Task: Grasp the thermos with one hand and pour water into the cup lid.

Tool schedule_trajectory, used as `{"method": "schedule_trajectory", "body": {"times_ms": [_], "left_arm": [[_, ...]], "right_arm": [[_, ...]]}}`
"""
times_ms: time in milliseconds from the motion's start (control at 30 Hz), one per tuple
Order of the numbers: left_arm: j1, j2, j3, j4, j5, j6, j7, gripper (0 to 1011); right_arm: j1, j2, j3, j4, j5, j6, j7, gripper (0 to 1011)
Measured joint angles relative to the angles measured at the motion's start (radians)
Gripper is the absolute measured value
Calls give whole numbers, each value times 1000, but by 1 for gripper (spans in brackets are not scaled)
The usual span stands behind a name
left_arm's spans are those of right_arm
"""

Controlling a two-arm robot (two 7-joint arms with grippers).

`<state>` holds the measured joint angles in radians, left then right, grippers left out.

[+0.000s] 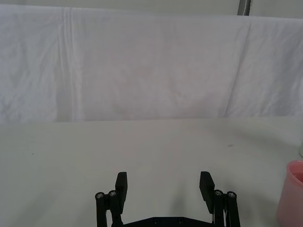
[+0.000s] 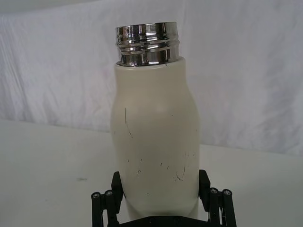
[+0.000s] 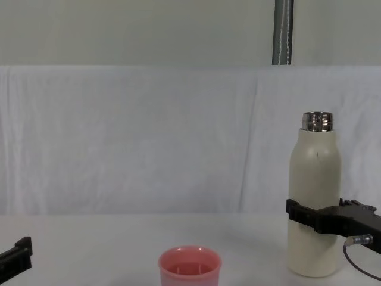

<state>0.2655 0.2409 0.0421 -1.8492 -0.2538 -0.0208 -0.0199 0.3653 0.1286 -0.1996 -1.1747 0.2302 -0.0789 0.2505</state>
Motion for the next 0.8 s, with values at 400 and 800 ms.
{"method": "schedule_trajectory", "body": {"times_ms": [400,800], "left_arm": [[0,0,0,0,0,0,0,1001],[0,0,0,0,0,0,0,1001]], "right_arm": [[0,0,0,-2,1,-1,0,1000],[0,0,0,-1,1,-1,-1,1000]]}}
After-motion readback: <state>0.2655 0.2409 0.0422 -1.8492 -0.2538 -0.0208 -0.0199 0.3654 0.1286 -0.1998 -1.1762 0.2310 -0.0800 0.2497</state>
